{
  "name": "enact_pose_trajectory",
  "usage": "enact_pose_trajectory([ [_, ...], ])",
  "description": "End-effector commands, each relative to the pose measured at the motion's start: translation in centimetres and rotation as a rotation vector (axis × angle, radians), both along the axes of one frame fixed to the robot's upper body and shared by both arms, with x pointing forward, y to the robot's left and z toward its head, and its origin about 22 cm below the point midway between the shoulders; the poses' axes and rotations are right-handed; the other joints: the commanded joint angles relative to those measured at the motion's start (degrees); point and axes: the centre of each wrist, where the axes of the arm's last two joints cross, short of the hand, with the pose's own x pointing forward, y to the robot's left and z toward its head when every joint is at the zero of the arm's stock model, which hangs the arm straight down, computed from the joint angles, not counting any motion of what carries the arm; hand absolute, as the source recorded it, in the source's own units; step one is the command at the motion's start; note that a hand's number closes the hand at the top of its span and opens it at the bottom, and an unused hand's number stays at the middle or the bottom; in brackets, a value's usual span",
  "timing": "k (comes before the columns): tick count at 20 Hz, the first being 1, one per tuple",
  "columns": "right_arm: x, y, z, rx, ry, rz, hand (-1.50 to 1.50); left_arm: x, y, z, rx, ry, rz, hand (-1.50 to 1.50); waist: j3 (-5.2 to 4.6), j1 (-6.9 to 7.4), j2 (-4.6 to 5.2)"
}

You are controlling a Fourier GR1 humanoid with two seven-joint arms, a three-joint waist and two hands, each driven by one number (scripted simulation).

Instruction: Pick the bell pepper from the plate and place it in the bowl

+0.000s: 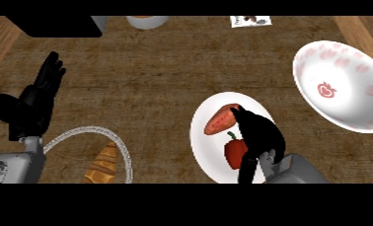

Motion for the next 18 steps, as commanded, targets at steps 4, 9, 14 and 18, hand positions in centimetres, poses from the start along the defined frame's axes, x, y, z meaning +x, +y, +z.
enact_pose_trajectory([
  [4,-0.8,0.0,-0.7,-0.051,0.034,-0.059,-1.50,0.1,0.6,0.6,0.021,0.000,0.003,0.00,0.01,-0.10,0.00],
  [9,0.1,0.1,-2.7,-0.058,0.015,-0.071,-1.50,0.3,-0.2,2.3,0.004,0.001,-0.025,0.00,0.02,0.03,0.01],
  [14,1.3,-0.1,-3.6,-0.067,0.077,-0.093,-1.50,-1.1,-0.3,1.1,0.000,0.017,-0.013,0.00,0.02,0.21,0.01],
  [18,0.2,0.8,-4.3,-0.012,0.078,0.001,1.50,-0.8,-1.1,1.3,-0.012,-0.012,-0.006,0.00,0.02,0.06,-0.01],
])
